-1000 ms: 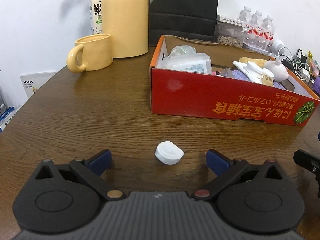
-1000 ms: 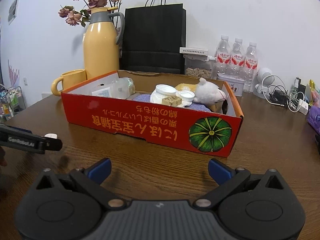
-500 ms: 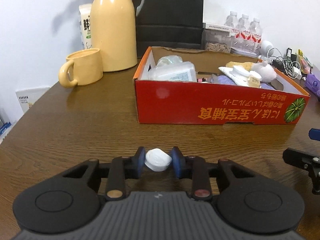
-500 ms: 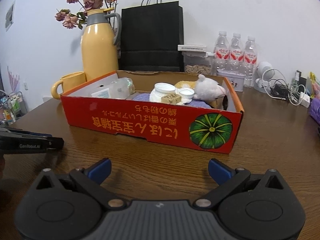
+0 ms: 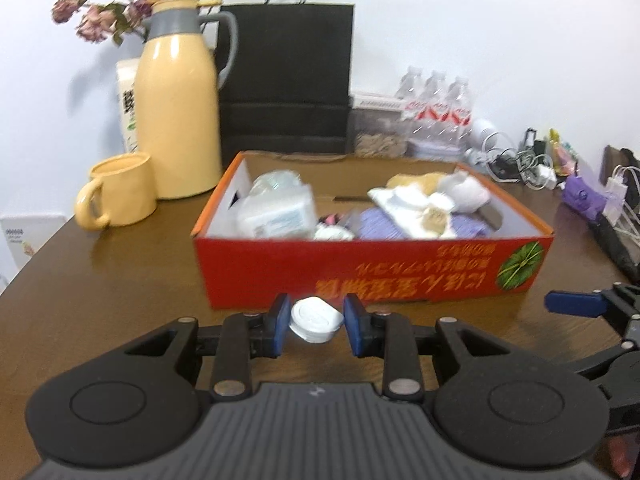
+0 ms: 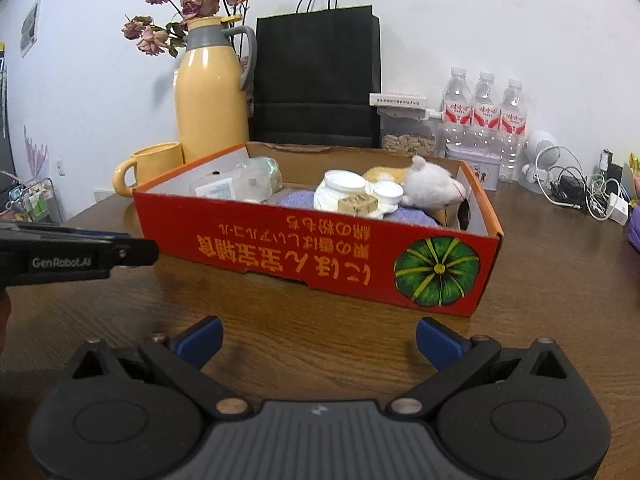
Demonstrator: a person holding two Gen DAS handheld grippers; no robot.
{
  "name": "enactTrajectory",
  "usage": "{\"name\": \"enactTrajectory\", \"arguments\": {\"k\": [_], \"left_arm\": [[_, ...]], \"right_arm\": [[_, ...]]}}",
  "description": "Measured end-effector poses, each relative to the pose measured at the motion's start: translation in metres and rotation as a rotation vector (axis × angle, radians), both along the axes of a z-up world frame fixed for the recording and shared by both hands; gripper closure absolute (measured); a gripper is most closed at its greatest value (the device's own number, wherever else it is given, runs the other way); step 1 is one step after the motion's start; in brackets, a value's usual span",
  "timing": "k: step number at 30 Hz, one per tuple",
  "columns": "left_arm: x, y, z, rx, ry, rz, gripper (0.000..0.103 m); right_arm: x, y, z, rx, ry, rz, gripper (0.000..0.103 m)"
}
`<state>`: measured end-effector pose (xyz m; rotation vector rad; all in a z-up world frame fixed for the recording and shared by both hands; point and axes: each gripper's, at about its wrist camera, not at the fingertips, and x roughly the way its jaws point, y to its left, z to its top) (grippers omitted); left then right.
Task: Organize objects
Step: 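Lower the white cap into the box and open the left gripper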
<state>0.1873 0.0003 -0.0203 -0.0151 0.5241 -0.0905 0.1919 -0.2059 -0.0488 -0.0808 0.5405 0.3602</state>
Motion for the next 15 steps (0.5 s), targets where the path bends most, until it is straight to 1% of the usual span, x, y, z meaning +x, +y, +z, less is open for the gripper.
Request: {"name": "enactTrajectory", "arguments": {"k": [7, 15], "left_arm": [[0.016, -0.013, 0.015, -0.010, -0.048, -0.038, 0.073], [0.047, -0.023, 0.028, -0.035, -0.088, -0.052, 0.073]], "right_arm": [[0.013, 0.003, 0.014, 0.016, -0.043, -0.021, 0.000], [0.037, 0.004, 0.028, 0.027, -0.080, -0.052, 0.000]]}}
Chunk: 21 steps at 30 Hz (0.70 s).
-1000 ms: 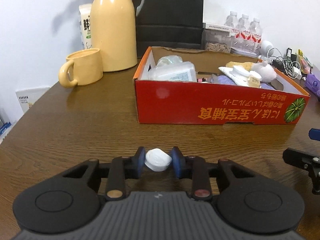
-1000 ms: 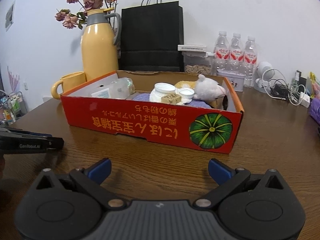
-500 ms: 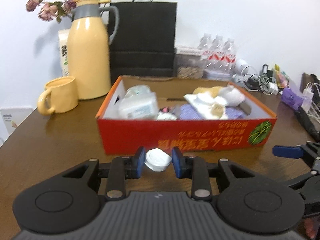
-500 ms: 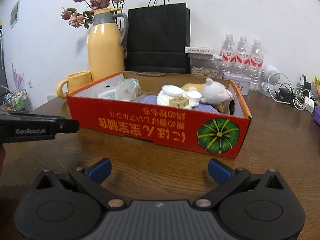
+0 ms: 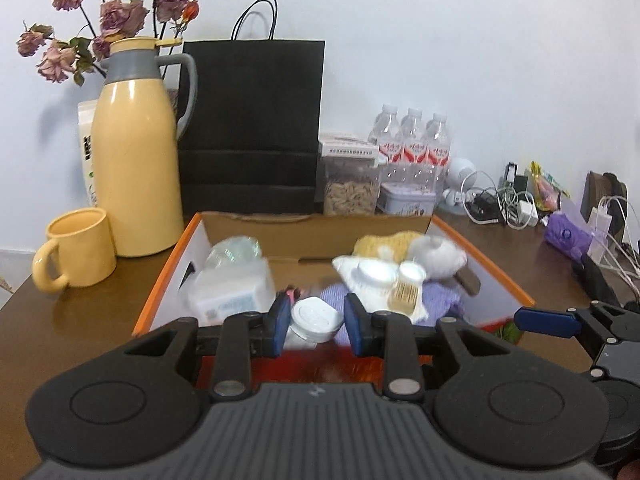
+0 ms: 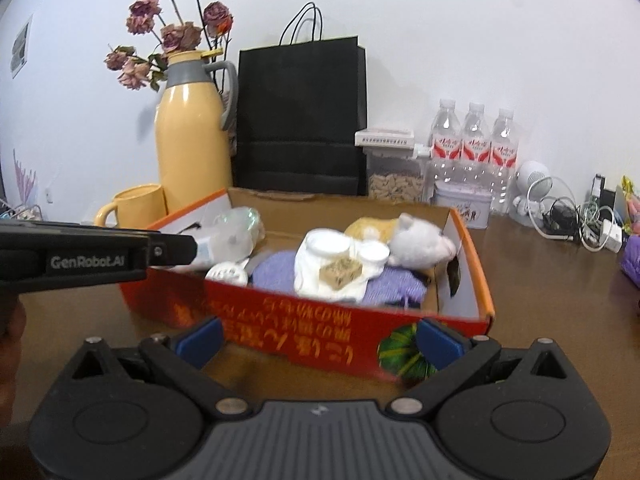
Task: Organize objects
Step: 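Lower the white cap into the box and open the left gripper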
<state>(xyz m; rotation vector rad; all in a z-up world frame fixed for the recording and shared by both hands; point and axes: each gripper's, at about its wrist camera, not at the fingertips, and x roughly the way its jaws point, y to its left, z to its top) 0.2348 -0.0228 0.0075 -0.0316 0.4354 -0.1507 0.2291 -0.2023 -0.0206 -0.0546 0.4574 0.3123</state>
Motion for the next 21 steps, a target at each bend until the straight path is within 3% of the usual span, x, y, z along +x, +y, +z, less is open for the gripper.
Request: {"name": "enactTrajectory", "arguments": {"k": [8, 18, 19, 20, 21], "left_arm": [[0.033, -0.005, 0.008, -0.006, -0.033, 0.011, 0.073], [0.063, -0.002, -0.005, -0.020, -0.008, 0.009, 0.072], [0.063, -0.001, -0.006, -0.022, -0.007, 0.008, 0.070], [0.064, 0.001, -0.008, -0.025, -0.003, 0.010, 0.059], [0.064, 0.002, -0.008, -0.027, -0.002, 0.018, 0.041]], "right_arm": [[0.029, -0.003, 0.018, 0.007, -0.063, -0.058, 0.000], [0.053, -0.014, -0.001, 0.038, -0.005, -0.083, 0.000], [0.054, -0.014, -0.002, 0.038, -0.005, -0.087, 0.000], [0.053, -0.015, -0.002, 0.041, -0.007, -0.088, 0.000], [0.053, -0.016, -0.002, 0.044, -0.010, -0.089, 0.000]]}}
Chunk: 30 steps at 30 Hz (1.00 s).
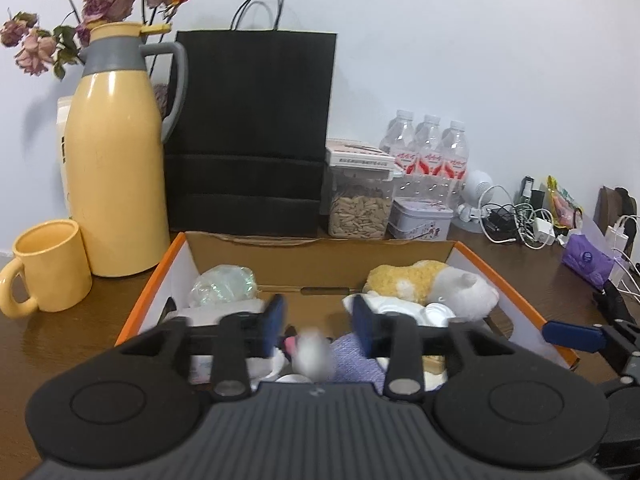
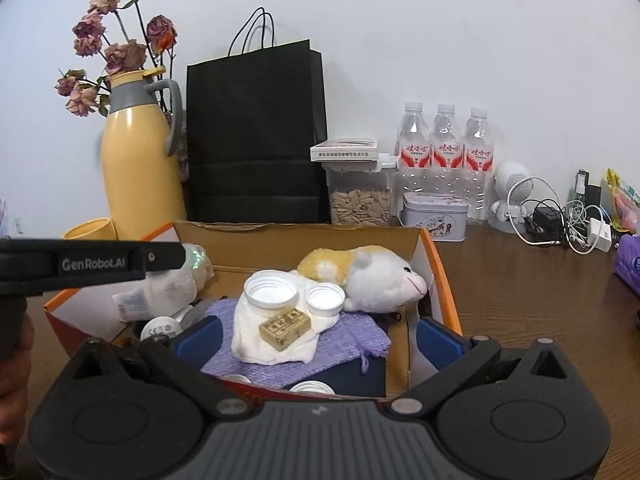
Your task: Organize objects
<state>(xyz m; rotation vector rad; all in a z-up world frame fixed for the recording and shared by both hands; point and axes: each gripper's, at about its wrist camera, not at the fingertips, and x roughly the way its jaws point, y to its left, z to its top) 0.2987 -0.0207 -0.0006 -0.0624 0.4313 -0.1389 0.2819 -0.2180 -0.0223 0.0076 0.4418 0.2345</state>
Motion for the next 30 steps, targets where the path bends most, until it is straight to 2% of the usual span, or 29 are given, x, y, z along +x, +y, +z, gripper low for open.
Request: {"name": "enactTrajectory", "arguments": {"k": [1, 2, 3, 5, 20, 30], "left_arm": [[-0.001, 0.001, 0.000, -0.002, -0.005, 0.011, 0.030], [-0.002, 0.002, 0.001, 0.001, -0.015, 0.021, 0.010], [-0.004, 0.003, 0.003, 0.006, -0.030, 0.030, 0.000], [-0.009, 0.003, 0.007, 0.012, -0.062, 0.042, 0.000], [-0.060, 0.017, 0.020, 0.042, -0.061, 0.109, 0.000], [-0.119, 0.040, 0.015, 0.068, 0.004, 0.126, 0.000]], "right_arm": [[-0.001, -0.001, 0.000, 0.002, -0.004, -0.001, 0.000], [-0.001, -0.001, 0.000, 0.003, -0.007, -0.002, 0.000], [-0.001, -0.001, 0.000, 0.003, -0.009, -0.002, 0.000], [-0.002, -0.001, 0.001, 0.000, -0.012, -0.001, 0.000], [-0.036, 0.005, 0.020, -0.037, -0.062, 0.016, 0.000], [-0.089, 0.003, 0.023, -0.049, -0.016, 0.032, 0.000]]}}
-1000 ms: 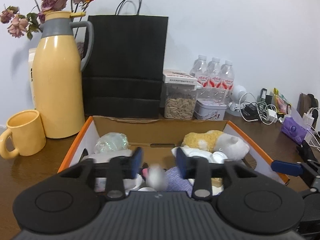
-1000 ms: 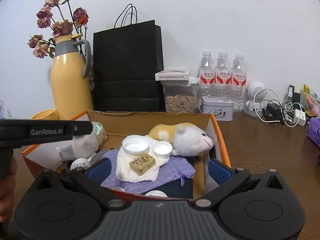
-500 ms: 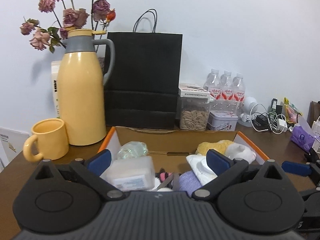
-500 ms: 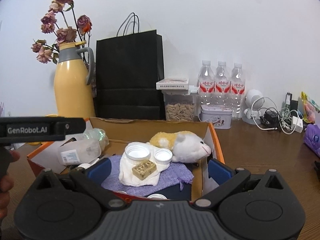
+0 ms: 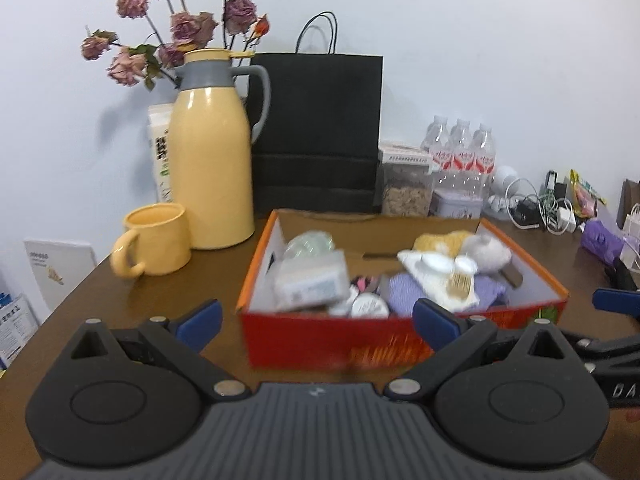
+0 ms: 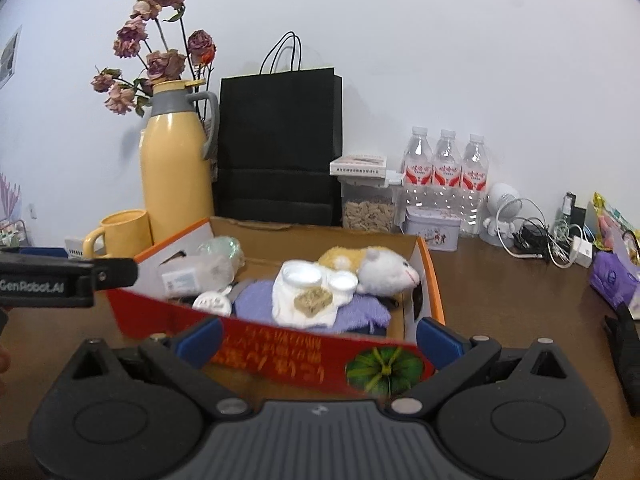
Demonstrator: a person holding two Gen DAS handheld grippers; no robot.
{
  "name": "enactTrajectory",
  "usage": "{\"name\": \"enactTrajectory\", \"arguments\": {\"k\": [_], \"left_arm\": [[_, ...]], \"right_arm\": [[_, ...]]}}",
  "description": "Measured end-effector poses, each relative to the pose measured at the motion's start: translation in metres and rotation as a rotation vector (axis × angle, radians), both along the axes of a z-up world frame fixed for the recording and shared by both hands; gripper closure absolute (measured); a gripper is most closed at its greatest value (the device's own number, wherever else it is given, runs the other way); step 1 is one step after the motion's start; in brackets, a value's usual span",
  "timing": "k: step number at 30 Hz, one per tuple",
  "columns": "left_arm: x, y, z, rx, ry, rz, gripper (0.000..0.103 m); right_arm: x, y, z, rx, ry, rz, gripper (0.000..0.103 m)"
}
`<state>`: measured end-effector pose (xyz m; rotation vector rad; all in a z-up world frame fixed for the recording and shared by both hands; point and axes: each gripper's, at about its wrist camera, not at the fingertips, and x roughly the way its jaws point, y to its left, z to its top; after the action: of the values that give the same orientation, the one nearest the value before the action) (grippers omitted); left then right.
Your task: Organize objects
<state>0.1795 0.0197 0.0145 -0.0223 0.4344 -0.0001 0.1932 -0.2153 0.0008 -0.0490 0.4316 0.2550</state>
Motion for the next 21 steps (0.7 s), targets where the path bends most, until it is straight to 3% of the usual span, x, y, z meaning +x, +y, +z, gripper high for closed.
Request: {"name": "enactTrajectory", "arguments": {"k": [13, 21], "left_arm": [[-0.085, 0.014, -0.009, -0.030, 0.058, -0.002, 0.000], [-0.114, 0.012, -0.013, -0.039, 0.071, -0.012, 0.000]], "right_arm": [[-0.071, 0.005, 0.004, 0.009, 0.064, 0.060, 0.000], [-0.099, -0.002, 0.002, 0.025, 0.070, 0.037, 0.000]]}}
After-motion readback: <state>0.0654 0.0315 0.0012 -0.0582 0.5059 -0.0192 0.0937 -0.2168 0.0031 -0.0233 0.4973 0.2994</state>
